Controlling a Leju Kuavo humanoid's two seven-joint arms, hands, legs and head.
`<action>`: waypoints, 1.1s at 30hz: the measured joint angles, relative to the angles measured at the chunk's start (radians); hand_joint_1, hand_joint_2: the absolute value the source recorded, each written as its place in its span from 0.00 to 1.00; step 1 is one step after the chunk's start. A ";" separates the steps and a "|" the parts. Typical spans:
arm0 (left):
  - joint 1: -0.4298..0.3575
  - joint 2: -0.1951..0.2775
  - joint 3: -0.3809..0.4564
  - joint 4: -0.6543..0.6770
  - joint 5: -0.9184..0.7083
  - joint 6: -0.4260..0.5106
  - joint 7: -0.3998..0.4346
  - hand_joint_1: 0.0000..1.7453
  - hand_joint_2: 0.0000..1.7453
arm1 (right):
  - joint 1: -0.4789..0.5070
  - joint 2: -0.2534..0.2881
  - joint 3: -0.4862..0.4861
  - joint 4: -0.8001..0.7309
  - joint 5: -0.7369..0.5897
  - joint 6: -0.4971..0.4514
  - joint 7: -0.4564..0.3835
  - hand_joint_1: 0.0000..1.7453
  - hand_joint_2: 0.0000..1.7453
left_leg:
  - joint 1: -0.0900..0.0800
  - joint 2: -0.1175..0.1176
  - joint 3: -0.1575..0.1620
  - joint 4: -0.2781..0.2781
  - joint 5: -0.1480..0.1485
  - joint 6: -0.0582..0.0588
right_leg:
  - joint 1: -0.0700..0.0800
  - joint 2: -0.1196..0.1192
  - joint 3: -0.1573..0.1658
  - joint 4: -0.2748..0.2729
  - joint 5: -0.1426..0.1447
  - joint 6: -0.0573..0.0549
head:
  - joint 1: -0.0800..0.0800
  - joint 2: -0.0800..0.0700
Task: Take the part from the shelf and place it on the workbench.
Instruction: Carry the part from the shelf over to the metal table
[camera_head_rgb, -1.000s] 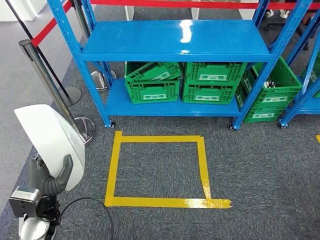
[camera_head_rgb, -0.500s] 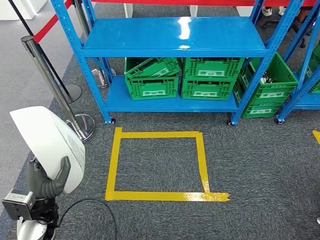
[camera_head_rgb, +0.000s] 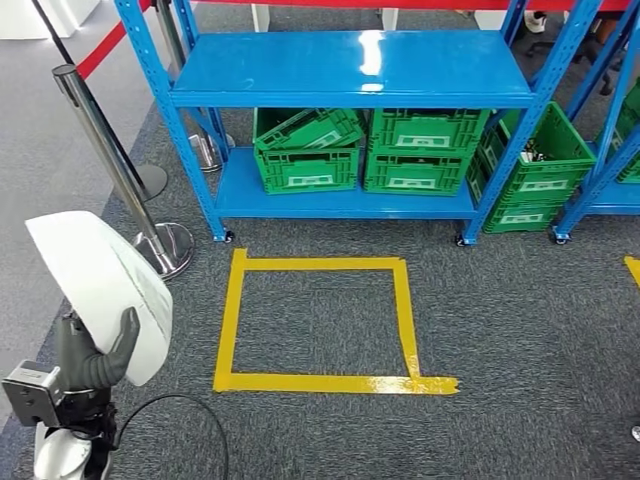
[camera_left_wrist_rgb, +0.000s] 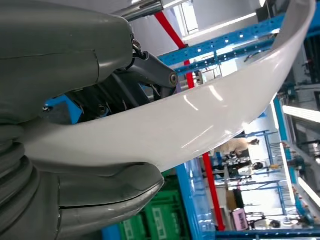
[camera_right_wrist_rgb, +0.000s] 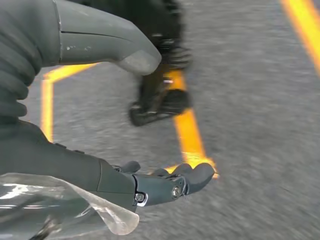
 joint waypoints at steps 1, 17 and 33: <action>-0.002 -0.001 -0.002 0.005 -0.008 0.010 0.001 1.00 1.00 | 0.002 0.003 0.006 0.003 0.001 -0.010 0.024 0.00 1.00 | 0.001 0.000 -0.002 0.000 0.003 -0.005 | -0.001 0.000 -0.001 0.000 0.005 -0.008 | 0.000 0.000; 0.014 -0.001 -0.005 0.016 -0.020 0.030 0.002 1.00 1.00 | 0.008 0.021 -0.006 0.010 -0.064 -0.067 0.079 0.00 1.00 | -0.002 -0.002 0.046 -0.018 -0.032 0.009 | 0.001 -0.006 -0.045 0.002 0.045 -0.004 | -0.005 0.000; 0.016 -0.001 -0.006 0.015 -0.020 0.031 0.001 1.00 1.00 | 0.011 0.024 -0.009 0.011 -0.064 -0.067 0.079 0.00 1.00 | -0.010 0.002 0.010 -0.010 -0.002 0.030 | 0.001 -0.004 -0.005 -0.010 0.017 -0.002 | -0.006 0.000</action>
